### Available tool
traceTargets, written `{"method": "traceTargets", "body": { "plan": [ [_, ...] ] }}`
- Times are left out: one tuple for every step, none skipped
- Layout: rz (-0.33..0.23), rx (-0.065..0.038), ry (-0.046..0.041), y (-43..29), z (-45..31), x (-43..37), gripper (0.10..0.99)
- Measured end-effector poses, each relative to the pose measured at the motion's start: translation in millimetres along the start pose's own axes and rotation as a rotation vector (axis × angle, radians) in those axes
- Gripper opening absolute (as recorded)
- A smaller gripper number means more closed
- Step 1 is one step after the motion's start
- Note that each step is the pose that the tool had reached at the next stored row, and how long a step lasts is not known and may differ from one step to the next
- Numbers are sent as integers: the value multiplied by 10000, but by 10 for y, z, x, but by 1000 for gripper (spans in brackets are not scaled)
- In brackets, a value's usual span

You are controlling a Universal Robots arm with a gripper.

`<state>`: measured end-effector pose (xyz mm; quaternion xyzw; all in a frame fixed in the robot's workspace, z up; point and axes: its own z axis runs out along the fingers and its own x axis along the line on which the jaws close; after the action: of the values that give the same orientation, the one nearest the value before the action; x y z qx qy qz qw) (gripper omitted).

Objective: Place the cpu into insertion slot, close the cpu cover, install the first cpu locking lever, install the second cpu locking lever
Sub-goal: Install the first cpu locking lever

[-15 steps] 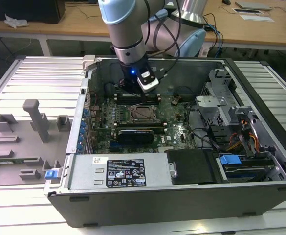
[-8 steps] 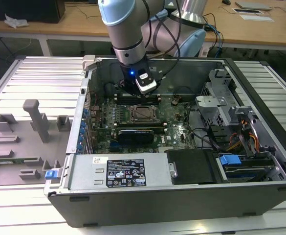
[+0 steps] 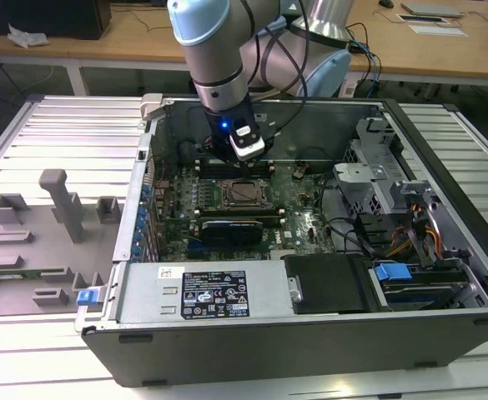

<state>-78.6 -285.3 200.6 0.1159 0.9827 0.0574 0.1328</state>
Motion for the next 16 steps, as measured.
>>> {"method": "traceTargets", "body": {
  "plan": [
    [71, 19, -9, 0, 2, 1, 106],
    [149, 40, -21, -1, 5, 1, 106],
    [214, 57, -30, -1, 8, 2, 106],
    [285, 76, -41, -1, 11, 3, 106],
    [349, 93, -50, -1, 14, 4, 106],
    [397, 106, -57, -2, 16, 4, 106],
    [444, 118, -64, -2, 17, 4, 106],
    [469, 125, -68, -2, 19, 3, 106],
    [497, 130, -73, -2, 21, 3, 106],
    [521, 135, -77, -2, 24, 3, 106],
    [544, 141, -81, -2, 28, 2, 106],
    [565, 148, -83, -2, 31, 1, 106],
    [586, 155, -86, -2, 34, 0, 106],
    [605, 160, -89, -2, 36, -1, 106],
    [627, 165, -92, -3, 39, -1, 106],
    [643, 169, -95, -3, 42, -1, 106]
  ]
}}
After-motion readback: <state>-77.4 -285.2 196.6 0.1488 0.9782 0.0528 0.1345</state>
